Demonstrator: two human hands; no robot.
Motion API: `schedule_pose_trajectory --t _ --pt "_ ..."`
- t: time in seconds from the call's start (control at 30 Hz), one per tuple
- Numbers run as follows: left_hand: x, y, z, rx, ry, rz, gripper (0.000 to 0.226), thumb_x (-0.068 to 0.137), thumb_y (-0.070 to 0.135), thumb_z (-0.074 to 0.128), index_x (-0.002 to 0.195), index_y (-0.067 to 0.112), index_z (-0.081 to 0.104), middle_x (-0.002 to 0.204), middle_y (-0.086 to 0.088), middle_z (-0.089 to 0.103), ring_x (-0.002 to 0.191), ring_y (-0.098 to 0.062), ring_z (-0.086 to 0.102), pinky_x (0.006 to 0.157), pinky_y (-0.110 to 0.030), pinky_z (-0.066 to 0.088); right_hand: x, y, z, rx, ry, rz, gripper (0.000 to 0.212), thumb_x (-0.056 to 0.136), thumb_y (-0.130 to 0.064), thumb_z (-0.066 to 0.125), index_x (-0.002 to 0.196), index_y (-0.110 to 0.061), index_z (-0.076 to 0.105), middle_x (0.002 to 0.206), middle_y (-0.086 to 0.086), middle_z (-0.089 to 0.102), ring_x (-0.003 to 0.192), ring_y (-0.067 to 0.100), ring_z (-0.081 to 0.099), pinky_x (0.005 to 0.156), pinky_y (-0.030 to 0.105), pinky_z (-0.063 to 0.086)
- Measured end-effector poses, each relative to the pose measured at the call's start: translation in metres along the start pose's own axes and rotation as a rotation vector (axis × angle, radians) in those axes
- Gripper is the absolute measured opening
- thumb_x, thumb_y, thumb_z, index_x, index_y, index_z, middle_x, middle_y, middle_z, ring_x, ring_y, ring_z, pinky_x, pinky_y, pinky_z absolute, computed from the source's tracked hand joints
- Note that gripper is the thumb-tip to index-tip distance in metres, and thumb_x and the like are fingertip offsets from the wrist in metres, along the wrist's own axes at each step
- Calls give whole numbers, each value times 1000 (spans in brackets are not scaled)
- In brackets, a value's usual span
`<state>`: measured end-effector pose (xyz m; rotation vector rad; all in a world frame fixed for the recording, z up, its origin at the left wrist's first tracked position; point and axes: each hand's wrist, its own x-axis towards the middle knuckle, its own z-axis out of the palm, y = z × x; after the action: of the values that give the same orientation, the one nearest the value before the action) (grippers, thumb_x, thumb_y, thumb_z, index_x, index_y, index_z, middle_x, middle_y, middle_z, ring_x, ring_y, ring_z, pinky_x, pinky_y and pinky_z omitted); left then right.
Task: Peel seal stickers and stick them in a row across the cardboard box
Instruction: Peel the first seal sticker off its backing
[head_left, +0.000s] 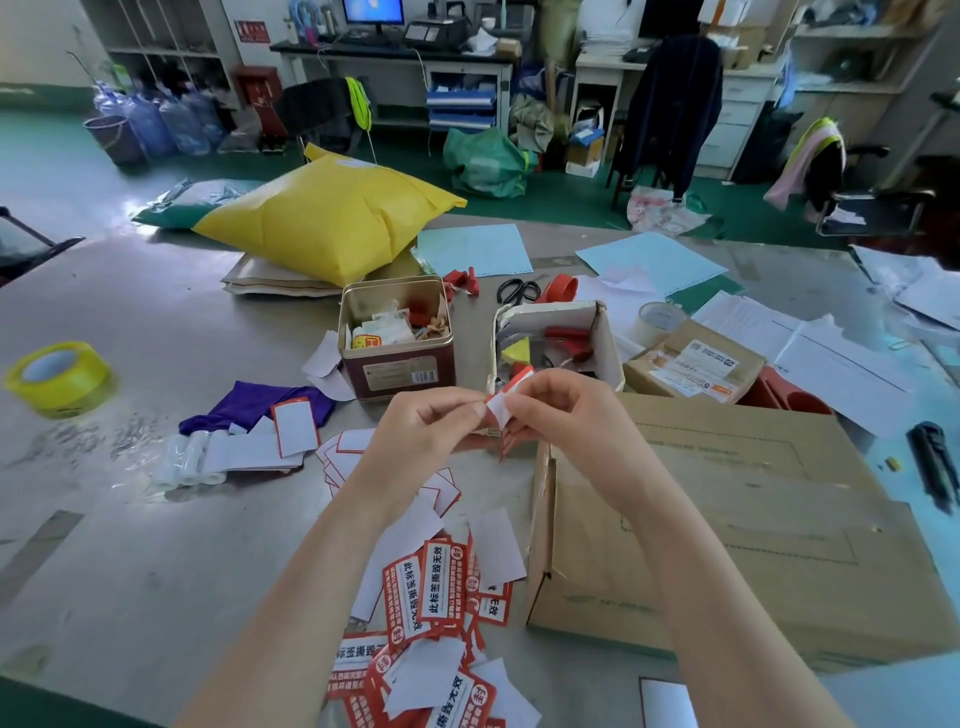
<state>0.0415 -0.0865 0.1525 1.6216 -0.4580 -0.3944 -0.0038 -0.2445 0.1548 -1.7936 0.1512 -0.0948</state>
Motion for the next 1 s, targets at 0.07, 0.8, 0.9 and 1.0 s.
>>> schedule_pose_trajectory --t 0.07,0.8,0.9,1.0 --pt "-1 2 1 -165 8 -101 30 94 5 45 80 11 71 76 2 74 79 -12 71 63 -16 54 0 2 0 42 5 7 13 88 -18 62 87 -7 68 82 11 73 79 28 70 85 54 54" --pt "9 -21 -3 -135 79 -391 13 91 2 52 92 15 54 96 -21 67 52 -16 65 44 -17 51 -9 2 -6 58 59 -23 30 93 -26 53 71 -12 70 119 -15 66 111 -4 56 77 10 40" --pt "10 -26 -5 -71 74 -385 19 91 -1 49 87 10 64 96 -14 68 56 -13 68 47 -16 52 -9 3 -5 41 72 -21 33 96 -30 48 79 -13 71 84 -13 72 81 -6 63 66 5 46" --pt "11 -30 -8 -54 101 -394 24 91 -3 47 89 7 68 96 -12 68 57 -12 69 48 -14 52 -6 8 -3 38 116 -13 40 97 -37 43 84 -12 71 87 -7 72 82 0 65 72 10 48"
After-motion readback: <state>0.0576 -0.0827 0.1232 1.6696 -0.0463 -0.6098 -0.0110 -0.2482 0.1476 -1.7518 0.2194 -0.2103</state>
